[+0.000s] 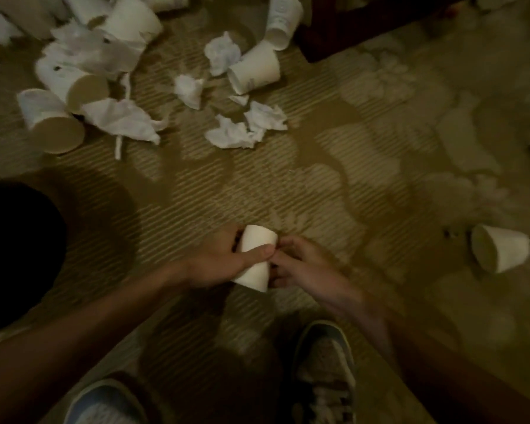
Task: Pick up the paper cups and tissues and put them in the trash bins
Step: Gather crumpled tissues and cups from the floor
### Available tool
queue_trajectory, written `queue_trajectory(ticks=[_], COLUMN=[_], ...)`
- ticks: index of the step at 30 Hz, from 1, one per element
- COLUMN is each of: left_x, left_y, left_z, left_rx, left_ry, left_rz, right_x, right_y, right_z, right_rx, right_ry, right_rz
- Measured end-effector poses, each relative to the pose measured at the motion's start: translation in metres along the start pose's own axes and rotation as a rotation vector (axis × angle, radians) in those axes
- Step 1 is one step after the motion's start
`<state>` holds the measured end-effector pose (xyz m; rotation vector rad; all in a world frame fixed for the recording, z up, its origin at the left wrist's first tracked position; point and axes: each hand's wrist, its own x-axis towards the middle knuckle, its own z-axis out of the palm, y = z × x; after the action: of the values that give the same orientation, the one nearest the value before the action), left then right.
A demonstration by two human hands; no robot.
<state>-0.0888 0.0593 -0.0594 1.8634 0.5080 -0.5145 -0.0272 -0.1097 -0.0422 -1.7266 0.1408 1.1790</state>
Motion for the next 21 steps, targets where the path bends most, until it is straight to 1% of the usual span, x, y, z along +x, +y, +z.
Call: queue_trajectory(ticks=[2, 5, 7, 8, 10, 11, 13, 14, 16, 17, 18, 19, 21], left_x=[0.011, 0.029, 0.039, 0.044, 0.052, 0.055, 0.059, 0.060, 0.062, 0.063, 0.064, 0.064, 0.066], left_y=[0.009, 0.029, 0.052, 0.063, 0.087, 0.097, 0.113, 0.118, 0.121, 0.121, 0.119, 0.117, 0.112], left_z=[0.007, 0.021, 0.032, 0.037, 0.048, 0.053, 0.061, 0.065, 0.070, 0.072, 0.074, 0.075, 0.078], left_rx=[0.029, 0.014, -0.025, -0.045, -0.076, -0.088, -0.096, -0.087, -0.072, -0.069, -0.066, -0.068, -0.079], left_ry=[-0.010, -0.067, -0.074, -0.080, -0.116, -0.129, -0.144, -0.151, -0.164, -0.169, -0.172, -0.175, -0.185], left_rz=[-0.003, 0.017, 0.042, 0.061, 0.113, 0.133, 0.165, 0.179, 0.186, 0.182, 0.179, 0.174, 0.160], right_x=[-0.007, -0.017, -0.022, -0.024, -0.024, -0.024, -0.025, -0.025, -0.027, -0.027, -0.027, -0.027, -0.022], right_y=[0.000, 0.003, 0.004, 0.005, 0.007, 0.009, 0.013, 0.017, 0.025, 0.028, 0.032, 0.035, 0.041], right_z=[-0.018, -0.047, -0.069, -0.082, -0.114, -0.134, -0.174, -0.193, -0.229, -0.245, -0.258, -0.269, -0.285], right_rx=[0.015, 0.031, 0.077, 0.098, 0.124, 0.086, -0.087, -0.171, -0.328, -0.359, -0.338, -0.275, -0.064], right_ry=[-0.019, -0.006, 0.046, 0.104, 0.325, 0.479, 0.794, 0.934, 1.194, 1.298, 1.352, 1.356, 1.312], right_rz=[-0.012, -0.016, -0.022, -0.033, -0.090, -0.128, -0.146, -0.120, -0.012, 0.051, 0.114, 0.170, 0.252])
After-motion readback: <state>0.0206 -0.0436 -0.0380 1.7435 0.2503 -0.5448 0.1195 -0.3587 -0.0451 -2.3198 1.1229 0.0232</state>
